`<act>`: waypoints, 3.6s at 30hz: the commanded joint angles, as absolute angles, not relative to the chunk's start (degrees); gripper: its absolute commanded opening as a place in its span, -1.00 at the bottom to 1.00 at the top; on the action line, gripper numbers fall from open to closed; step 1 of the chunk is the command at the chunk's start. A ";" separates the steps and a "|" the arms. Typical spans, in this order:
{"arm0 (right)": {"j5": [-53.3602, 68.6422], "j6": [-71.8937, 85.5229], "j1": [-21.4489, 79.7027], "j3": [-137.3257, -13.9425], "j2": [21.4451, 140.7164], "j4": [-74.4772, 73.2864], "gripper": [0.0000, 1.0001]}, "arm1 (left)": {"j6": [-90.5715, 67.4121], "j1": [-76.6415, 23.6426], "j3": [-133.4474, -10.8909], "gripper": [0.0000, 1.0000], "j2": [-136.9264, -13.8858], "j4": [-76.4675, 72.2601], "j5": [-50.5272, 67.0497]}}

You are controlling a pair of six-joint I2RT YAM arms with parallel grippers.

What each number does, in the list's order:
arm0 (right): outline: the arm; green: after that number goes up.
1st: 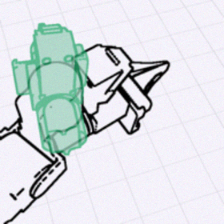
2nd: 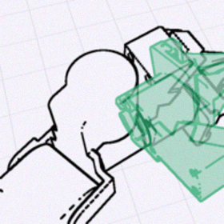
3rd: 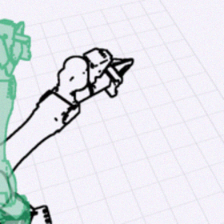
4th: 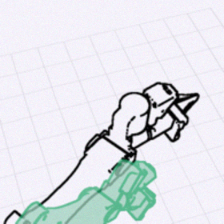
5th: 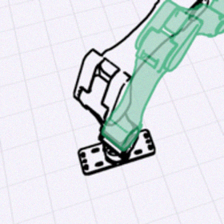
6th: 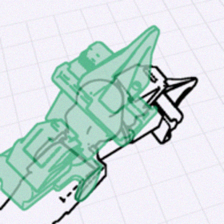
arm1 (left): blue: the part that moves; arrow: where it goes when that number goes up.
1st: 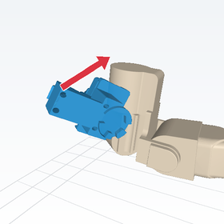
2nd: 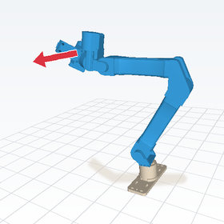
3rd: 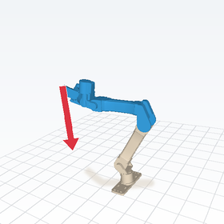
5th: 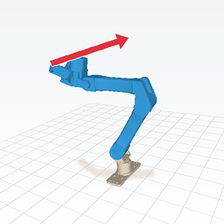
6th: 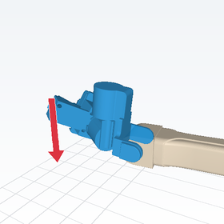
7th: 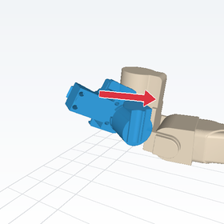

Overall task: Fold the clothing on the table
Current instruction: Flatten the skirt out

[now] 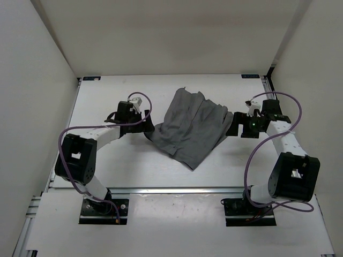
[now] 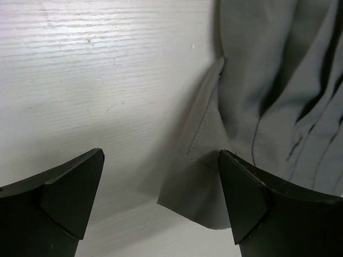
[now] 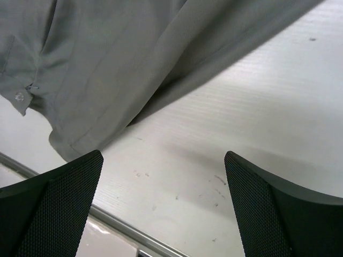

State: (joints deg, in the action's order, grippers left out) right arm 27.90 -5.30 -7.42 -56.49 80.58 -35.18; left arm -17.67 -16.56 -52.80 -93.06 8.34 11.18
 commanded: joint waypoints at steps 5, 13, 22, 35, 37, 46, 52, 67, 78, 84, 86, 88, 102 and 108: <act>30.33 -5.27 -7.65 -54.94 77.43 -36.12 0.98 | -25.92 -12.75 -45.45 0.96 -86.31 -5.10 20.56; 29.79 -6.24 -7.21 -55.20 77.34 -37.44 0.99 | -29.44 -14.76 -45.00 0.72 -89.03 -9.83 25.66; 29.18 -6.76 -7.91 -56.08 77.69 -37.26 0.99 | -28.83 -15.12 -43.59 0.74 -89.39 -8.88 24.61; 29.01 -6.68 -7.65 -56.08 78.05 -37.35 0.99 | -29.70 -13.54 -40.61 0.45 -88.42 -10.19 26.54; 29.18 -6.59 -7.73 -55.90 77.96 -37.44 0.98 | -30.06 -13.62 -40.26 -0.30 -88.85 -10.81 26.98; 32.16 -12.47 -6.77 -58.18 79.89 -42.00 0.98 | -30.67 -18.00 -40.08 -1.00 -84.83 -7.13 25.67; 32.43 -11.26 -6.06 -56.87 82.26 -42.63 0.98 | -36.72 -22.49 -35.25 -1.00 -76.75 -7.47 24.00; 35.07 -2.81 -6.51 -51.85 89.64 -36.39 0.98 | -41.04 -29.62 -35.59 -1.00 -76.11 -7.73 28.12; 32.52 -0.26 2.11 -50.09 94.48 -30.51 -0.03 | -40.52 -29.00 -39.55 -1.00 -81.03 -8.18 34.19; 26.64 3.34 2.02 -58.08 98.52 -27.77 -1.00 | -40.26 -26.11 -38.32 -1.00 -81.21 -9.67 34.54; 24.87 3.34 0.88 -63.00 100.18 -27.16 -1.00 | -39.90 -24.70 -38.84 -1.00 -81.56 -9.49 34.37; 24.35 4.30 -1.39 -70.36 102.30 -27.25 -1.00 | -39.64 -23.56 -39.11 -1.00 -82.70 -10.19 33.58; 21.52 6.50 -5.63 -61.11 93.80 -27.07 0.95 | -39.29 -24.60 -41.66 -0.23 -87.54 -11.07 32.79; 30.67 3.35 -6.33 -53.97 87.63 -29.79 0.98 | -35.52 -28.47 -43.41 0.80 -85.79 -5.55 27.69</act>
